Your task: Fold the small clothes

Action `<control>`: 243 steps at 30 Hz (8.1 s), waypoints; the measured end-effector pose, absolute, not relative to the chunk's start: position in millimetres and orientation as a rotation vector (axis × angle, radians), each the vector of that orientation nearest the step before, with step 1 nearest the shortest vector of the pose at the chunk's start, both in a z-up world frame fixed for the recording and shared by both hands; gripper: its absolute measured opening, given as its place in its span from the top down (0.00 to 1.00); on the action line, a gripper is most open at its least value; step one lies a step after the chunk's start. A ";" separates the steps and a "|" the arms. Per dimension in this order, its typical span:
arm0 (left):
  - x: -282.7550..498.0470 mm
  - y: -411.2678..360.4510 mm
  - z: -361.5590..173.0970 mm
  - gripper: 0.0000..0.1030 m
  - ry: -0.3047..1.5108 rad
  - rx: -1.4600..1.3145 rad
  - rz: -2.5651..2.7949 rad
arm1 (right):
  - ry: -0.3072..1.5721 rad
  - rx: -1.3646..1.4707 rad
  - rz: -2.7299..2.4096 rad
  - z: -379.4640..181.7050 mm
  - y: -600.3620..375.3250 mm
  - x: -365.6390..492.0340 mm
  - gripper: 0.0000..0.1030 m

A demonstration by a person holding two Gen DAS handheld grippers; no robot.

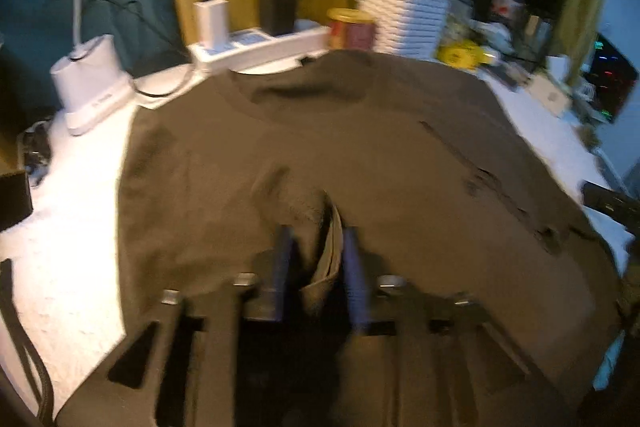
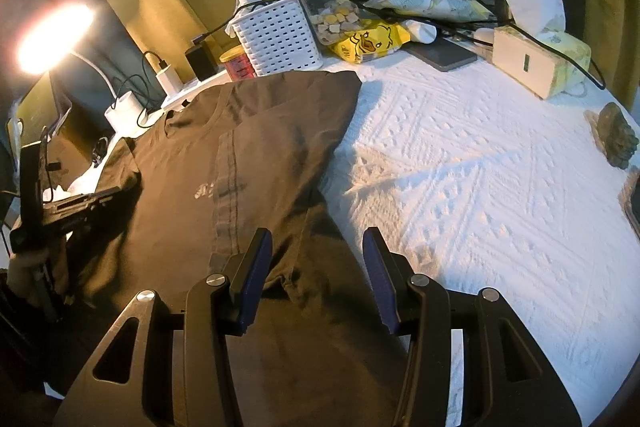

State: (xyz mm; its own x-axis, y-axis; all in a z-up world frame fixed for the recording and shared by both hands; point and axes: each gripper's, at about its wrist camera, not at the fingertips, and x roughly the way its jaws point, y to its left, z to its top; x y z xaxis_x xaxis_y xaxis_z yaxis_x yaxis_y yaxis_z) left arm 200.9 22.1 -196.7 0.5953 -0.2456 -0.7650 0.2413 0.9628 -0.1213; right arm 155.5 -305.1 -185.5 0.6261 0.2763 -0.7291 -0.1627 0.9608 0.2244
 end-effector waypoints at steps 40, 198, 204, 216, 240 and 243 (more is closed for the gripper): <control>113.7 28.2 -188.4 0.59 0.960 0.164 -0.388 | 0.877 0.070 0.284 -182.3 -269.5 138.6 0.51; -49.6 69.1 -185.5 0.69 0.719 0.002 0.076 | 0.784 -0.329 0.063 -198.0 -328.8 -20.7 0.91; -37.5 60.7 -203.2 0.69 0.787 0.035 0.024 | 0.775 -0.274 0.100 -192.9 -334.1 -22.1 0.94; -43.7 51.0 -172.9 0.98 0.716 0.041 -0.032 | 0.716 -0.177 0.143 -171.8 -341.8 -22.3 0.94; -31.9 68.9 -122.7 0.98 0.576 0.002 0.034 | 0.600 -0.133 0.161 -129.0 -336.2 18.5 0.94; -26.7 69.9 -118.4 0.98 0.566 0.005 0.039 | 0.592 -0.127 0.165 -125.2 -335.1 26.4 0.94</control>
State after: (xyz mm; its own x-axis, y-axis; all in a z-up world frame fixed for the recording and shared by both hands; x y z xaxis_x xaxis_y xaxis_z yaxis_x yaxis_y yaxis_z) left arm -26.7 69.9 -118.4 0.8435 0.0383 -0.5357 -0.0355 0.9993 0.0155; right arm 26.4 -335.1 -125.2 0.8172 0.1182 -0.5642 -0.1909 0.9790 -0.0714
